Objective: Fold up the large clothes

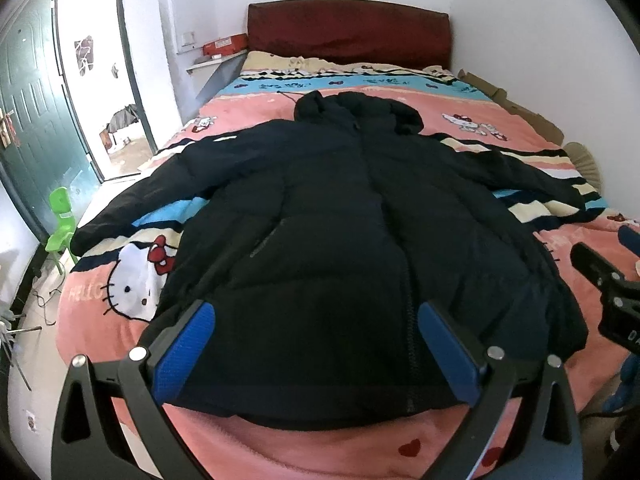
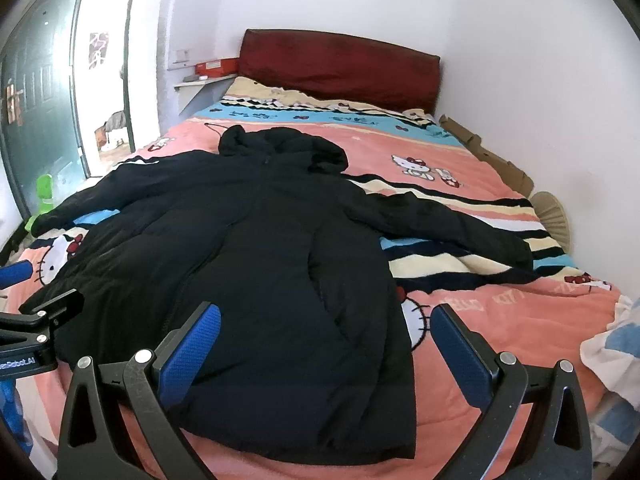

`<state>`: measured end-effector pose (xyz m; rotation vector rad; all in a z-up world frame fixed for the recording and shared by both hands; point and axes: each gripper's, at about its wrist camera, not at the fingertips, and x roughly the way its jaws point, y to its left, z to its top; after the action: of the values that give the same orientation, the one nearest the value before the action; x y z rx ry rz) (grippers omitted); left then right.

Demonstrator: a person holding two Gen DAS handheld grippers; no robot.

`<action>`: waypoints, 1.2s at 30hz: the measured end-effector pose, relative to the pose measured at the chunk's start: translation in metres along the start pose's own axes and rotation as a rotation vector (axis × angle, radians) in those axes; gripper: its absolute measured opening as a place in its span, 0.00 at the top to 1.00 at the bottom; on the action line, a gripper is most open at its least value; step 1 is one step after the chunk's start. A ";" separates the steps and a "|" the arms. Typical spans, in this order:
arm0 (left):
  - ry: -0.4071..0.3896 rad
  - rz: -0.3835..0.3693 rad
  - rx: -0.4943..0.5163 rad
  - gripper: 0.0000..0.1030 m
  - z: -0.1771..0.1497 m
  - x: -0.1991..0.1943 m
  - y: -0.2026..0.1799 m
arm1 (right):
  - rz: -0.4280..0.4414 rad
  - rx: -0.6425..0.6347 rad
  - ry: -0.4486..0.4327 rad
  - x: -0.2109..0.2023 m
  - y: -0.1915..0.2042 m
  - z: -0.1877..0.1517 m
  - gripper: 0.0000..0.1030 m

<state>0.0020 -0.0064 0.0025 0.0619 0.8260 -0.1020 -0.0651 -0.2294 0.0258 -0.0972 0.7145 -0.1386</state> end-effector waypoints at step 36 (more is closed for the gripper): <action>0.011 -0.071 -0.033 0.00 0.004 0.025 0.023 | -0.066 0.012 0.064 0.012 0.003 0.010 0.01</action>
<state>0.0242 0.0143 -0.0135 0.0024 0.8406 -0.1548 -0.0494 -0.2283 0.0247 -0.1054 0.7746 -0.2101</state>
